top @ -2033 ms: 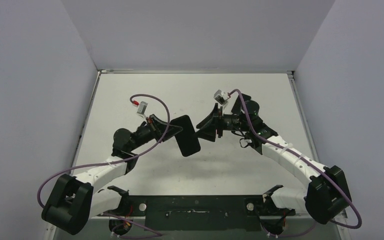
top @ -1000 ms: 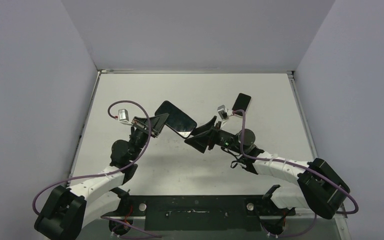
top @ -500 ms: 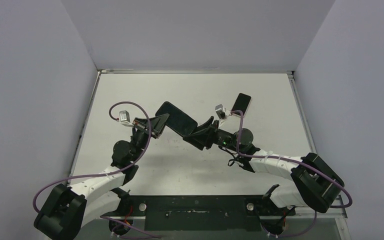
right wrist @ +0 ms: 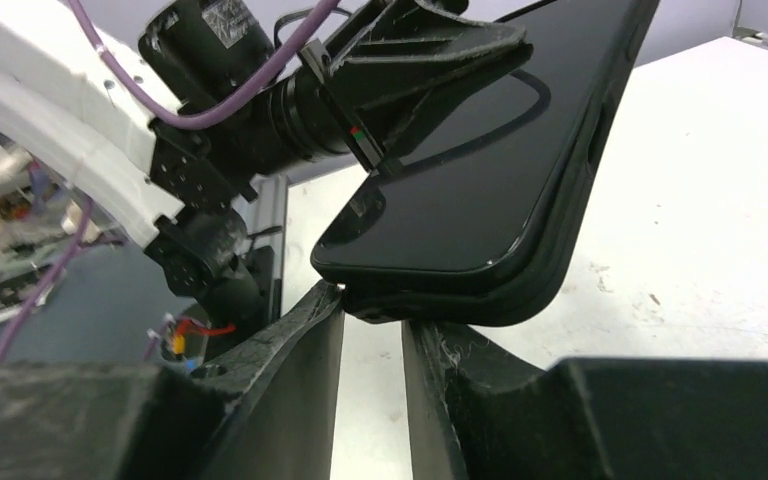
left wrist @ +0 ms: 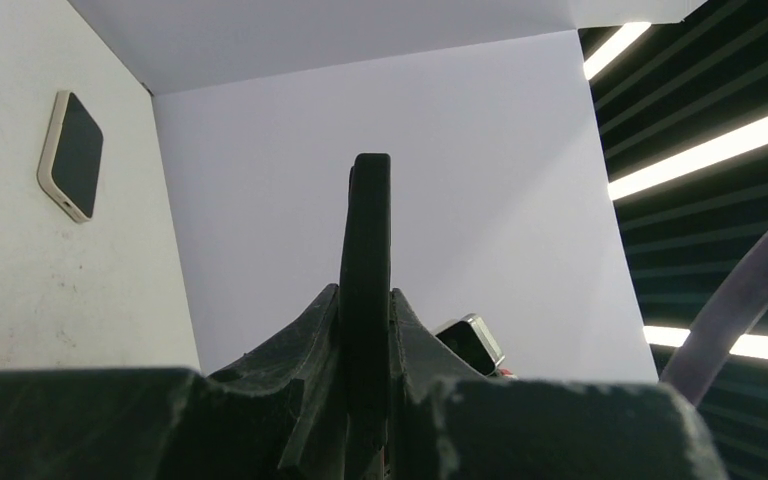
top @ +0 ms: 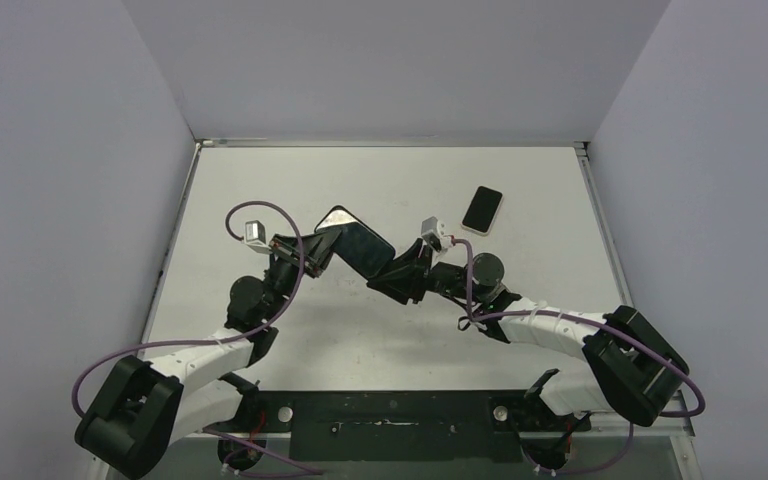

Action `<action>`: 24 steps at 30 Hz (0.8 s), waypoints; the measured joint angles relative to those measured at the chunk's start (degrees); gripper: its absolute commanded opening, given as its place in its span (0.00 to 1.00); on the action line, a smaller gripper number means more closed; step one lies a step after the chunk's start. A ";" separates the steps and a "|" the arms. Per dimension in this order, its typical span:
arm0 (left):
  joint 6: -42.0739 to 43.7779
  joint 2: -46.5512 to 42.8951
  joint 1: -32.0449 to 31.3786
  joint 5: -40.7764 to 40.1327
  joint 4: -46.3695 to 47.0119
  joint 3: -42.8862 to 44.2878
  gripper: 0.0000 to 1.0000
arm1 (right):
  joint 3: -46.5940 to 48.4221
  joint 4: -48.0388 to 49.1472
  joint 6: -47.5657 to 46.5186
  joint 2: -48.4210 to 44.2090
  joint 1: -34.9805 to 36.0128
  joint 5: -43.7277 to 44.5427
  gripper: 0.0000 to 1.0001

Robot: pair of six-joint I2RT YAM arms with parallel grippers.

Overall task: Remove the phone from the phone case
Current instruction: Remove the phone case from the phone.

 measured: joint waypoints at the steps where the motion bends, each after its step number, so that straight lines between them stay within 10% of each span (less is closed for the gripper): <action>1: -0.44 0.31 0.17 0.42 0.22 0.00 0.00 | 0.22 -1.18 -2.01 -0.04 -0.09 -0.55 0.10; 7: -2.54 1.97 1.42 3.19 1.84 0.02 0.00 | 1.92 -8.24 -10.73 -1.46 -1.55 -2.95 0.13; 24: 5.60 4.96 2.51 9.79 9.14 0.46 0.00 | -0.28 -14.25 5.03 -6.56 -4.92 1.40 0.74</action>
